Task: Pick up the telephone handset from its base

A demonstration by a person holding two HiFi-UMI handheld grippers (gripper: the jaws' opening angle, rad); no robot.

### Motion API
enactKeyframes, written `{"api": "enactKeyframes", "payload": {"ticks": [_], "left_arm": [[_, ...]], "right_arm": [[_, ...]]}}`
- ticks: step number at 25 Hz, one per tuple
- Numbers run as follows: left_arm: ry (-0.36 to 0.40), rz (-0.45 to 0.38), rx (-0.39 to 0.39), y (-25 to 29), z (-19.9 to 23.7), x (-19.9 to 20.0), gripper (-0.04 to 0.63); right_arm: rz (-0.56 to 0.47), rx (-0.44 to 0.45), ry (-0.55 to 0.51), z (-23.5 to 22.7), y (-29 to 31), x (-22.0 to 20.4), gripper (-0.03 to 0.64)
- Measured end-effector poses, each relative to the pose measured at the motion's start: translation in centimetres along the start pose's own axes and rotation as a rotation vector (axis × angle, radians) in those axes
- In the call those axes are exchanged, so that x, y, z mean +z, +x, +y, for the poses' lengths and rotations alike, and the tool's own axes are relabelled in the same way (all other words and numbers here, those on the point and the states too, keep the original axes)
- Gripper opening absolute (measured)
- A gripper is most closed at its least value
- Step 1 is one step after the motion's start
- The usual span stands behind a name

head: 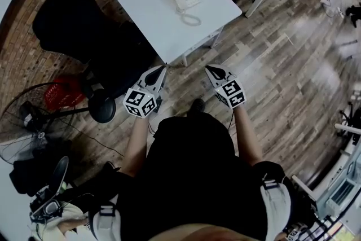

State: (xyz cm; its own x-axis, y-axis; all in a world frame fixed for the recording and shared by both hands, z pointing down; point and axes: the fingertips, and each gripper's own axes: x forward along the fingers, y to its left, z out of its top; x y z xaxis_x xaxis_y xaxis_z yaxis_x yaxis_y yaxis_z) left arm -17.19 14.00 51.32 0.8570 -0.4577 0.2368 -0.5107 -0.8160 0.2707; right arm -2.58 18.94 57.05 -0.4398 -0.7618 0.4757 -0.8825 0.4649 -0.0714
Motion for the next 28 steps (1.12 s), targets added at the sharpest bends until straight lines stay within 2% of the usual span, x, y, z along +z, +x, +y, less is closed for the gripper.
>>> {"api": "enactKeyframes", "payload": {"ticks": [8, 14, 20, 28], "left_arm": [[-0.019, 0.010, 0.006, 1.0, -0.1, -0.9, 0.020], [-0.044, -0.013, 0.004, 2.7, 0.7, 0.0, 0.020], [-0.058, -0.010, -0.004, 5.6, 2.1, 0.0, 0.020], [-0.045, -0.016, -0.030, 10.7, 3.3, 2.2, 0.020]], "right_arm": [[0.009, -0.002, 0.006, -1.4, 0.1, -0.4, -0.003], [0.009, -0.058, -0.032, -3.3, -0.2, -0.1, -0.003], [0.029, -0.061, -0.036, -5.1, -0.2, 0.3, -0.003], [0.041, -0.068, -0.040, -8.3, 0.9, 1.4, -0.003]]}}
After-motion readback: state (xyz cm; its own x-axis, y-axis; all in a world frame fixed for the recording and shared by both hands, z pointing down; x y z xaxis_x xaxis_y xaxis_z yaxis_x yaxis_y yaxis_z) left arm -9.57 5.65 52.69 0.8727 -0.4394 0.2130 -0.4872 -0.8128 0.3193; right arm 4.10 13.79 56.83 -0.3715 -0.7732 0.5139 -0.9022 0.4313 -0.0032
